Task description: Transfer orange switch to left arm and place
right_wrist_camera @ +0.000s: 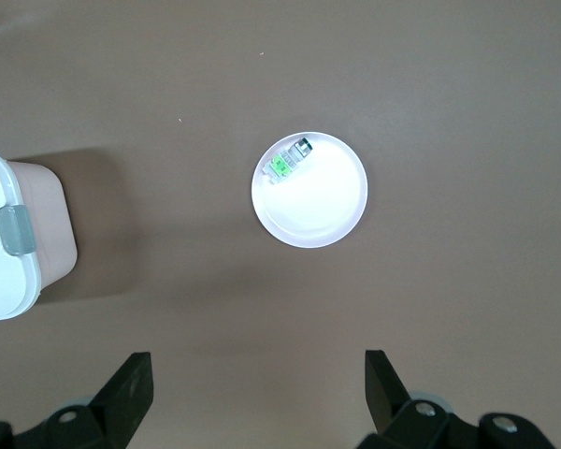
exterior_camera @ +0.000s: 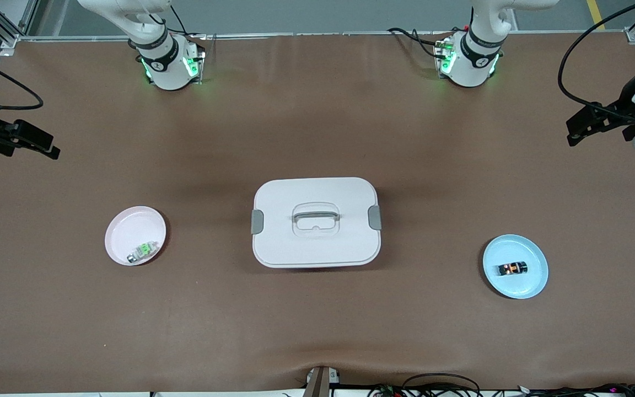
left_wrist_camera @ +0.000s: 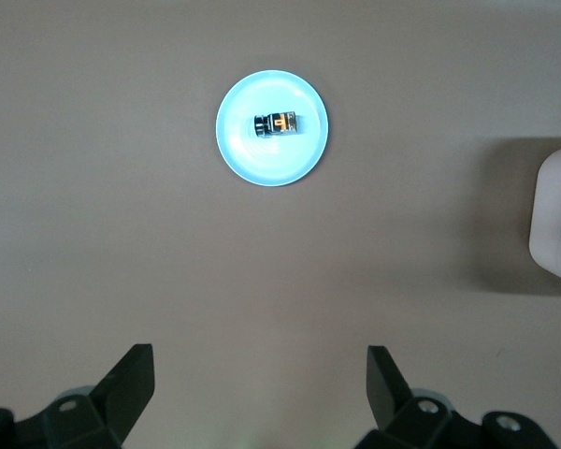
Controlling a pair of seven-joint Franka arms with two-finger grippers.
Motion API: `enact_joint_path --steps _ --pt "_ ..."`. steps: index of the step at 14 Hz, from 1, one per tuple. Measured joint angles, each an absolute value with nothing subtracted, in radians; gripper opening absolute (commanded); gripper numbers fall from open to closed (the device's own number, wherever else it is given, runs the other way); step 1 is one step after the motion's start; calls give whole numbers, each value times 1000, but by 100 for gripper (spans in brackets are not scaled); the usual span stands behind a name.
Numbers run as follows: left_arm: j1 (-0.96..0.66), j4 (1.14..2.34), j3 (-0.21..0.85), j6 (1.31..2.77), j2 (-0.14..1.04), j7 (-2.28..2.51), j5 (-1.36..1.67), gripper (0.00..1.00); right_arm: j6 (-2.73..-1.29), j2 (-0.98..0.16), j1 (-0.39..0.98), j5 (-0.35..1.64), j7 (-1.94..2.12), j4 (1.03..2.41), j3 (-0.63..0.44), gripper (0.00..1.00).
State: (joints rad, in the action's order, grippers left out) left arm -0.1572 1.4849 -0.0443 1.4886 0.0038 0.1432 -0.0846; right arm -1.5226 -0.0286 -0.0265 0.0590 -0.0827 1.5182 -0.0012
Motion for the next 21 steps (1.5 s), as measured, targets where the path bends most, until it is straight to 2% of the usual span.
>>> enact_joint_path --steps 6,14,21 --pt "-159 1542 -29 1489 -35 118 -84 100 -1522 -28 -25 59 -83 1518 -3 100" --pt "32 1585 176 1489 -81 118 -81 100 -1522 -28 -8 6 -82 1518 -1 100" --pt "45 1589 184 1490 -80 118 -66 100 -1525 -28 -8 6 -81 1518 -1 100"
